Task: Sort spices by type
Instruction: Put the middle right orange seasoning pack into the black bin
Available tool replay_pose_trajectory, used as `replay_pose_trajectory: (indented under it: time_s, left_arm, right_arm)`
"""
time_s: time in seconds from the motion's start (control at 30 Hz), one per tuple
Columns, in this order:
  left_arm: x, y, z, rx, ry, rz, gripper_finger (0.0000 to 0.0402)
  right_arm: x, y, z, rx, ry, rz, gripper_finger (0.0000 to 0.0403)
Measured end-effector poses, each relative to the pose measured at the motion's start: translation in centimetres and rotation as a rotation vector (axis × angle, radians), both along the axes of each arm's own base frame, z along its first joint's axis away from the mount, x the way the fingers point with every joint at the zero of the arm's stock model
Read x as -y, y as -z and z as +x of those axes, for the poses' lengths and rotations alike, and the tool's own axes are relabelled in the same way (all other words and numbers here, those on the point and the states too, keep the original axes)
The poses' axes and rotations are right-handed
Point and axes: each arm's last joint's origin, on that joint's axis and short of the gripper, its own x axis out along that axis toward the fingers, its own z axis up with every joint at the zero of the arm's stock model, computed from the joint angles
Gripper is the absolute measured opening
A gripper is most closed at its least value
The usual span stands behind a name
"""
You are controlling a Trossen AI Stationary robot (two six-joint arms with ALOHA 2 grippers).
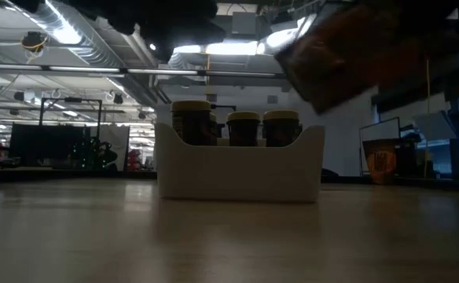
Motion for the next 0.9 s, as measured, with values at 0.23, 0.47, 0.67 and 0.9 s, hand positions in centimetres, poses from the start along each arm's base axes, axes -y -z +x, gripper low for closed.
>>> replay_pose_trajectory:
  time_s: [0.23,0.47,0.67,0.9]
  left_arm:
    - [-0.4,-0.4,0.4,0.038,-0.050,-0.124,0.0172]
    - [-0.1,0.1,1.5,0.015,-0.079,-0.173,0.0172]
    - [0.9,-1.1,3.7,-0.065,-0.093,-0.157,0.0172]
    - [0.7,-2.1,6.0,-0.209,-0.161,-0.141,0.0172]
  right_arm:
    - [-1.2,1.6,2.0,0.105,-0.065,-0.088,0.0001]
    - [-1.3,3.1,3.8,0.162,-0.071,-0.155,0.0001]
    - [-0.8,3.8,4.7,0.161,-0.069,-0.182,0.0001]
    - [-0.9,3.6,4.9,0.193,-0.096,-0.192,0.0001]
